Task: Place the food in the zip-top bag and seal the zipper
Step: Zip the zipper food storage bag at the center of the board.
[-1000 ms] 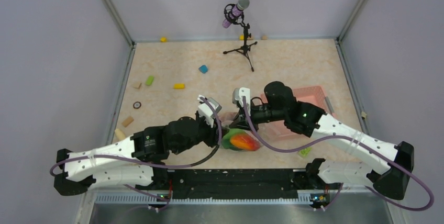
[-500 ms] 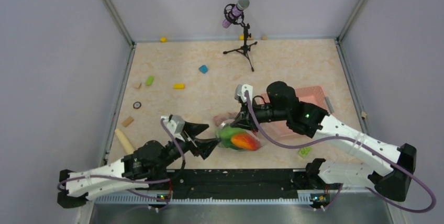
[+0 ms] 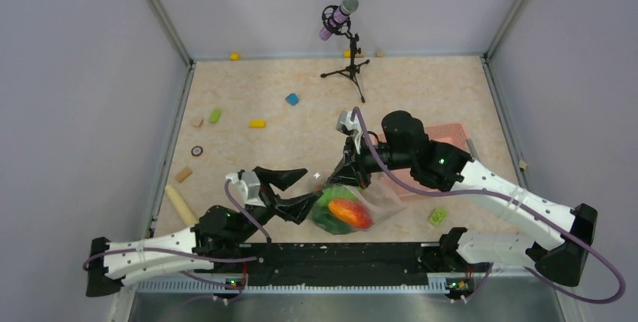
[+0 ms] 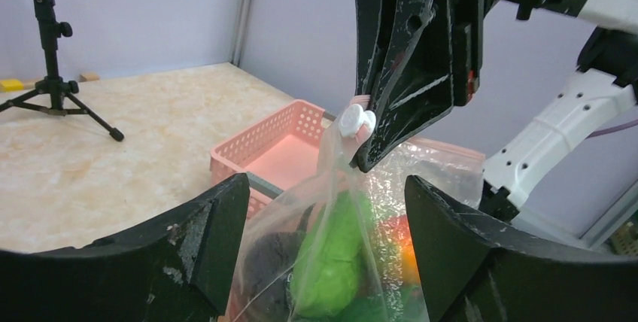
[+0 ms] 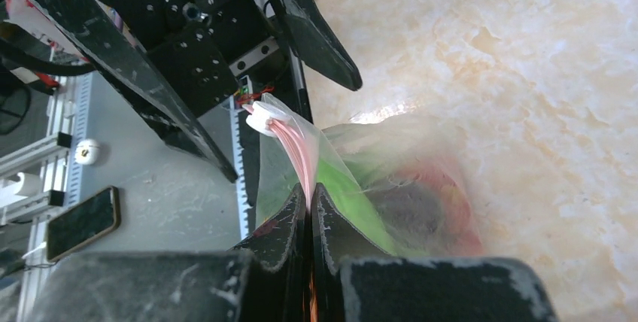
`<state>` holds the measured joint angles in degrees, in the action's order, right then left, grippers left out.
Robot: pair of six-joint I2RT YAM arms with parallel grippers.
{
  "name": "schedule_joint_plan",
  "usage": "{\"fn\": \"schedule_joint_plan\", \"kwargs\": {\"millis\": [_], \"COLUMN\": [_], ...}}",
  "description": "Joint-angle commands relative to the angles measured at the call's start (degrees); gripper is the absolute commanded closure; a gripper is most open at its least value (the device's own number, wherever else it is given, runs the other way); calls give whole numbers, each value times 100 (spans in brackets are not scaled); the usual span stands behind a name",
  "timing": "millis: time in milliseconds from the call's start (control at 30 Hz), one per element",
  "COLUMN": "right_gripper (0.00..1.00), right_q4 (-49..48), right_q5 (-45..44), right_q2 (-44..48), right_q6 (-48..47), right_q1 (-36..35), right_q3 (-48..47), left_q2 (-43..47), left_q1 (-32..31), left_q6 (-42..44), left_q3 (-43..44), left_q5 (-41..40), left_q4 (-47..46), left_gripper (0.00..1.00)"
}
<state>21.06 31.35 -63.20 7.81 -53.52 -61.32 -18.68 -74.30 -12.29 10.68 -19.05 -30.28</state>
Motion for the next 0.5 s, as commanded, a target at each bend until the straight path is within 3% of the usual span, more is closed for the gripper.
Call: {"fn": "schedule_joint_plan", "kwargs": {"millis": [0,233,467], "right_gripper": [100,100,100], "right_q4": [-262,-320,-388], "right_q5": [241,120,134], "right_q2": [35,88,79], "right_q6": [442,731,833], "right_q1": [-27,-28,-30], "right_q3": [-422,-387,-366], "left_q2": [-492,-637,-1057], "left_q1": [25,198,874], "left_q6": [575,781,423], "left_q3": [-32,-353,-339], "left_q5": [-13,204,896], "left_q4": [-1178,-1944,-2007], "left_gripper": [21,30,44]}}
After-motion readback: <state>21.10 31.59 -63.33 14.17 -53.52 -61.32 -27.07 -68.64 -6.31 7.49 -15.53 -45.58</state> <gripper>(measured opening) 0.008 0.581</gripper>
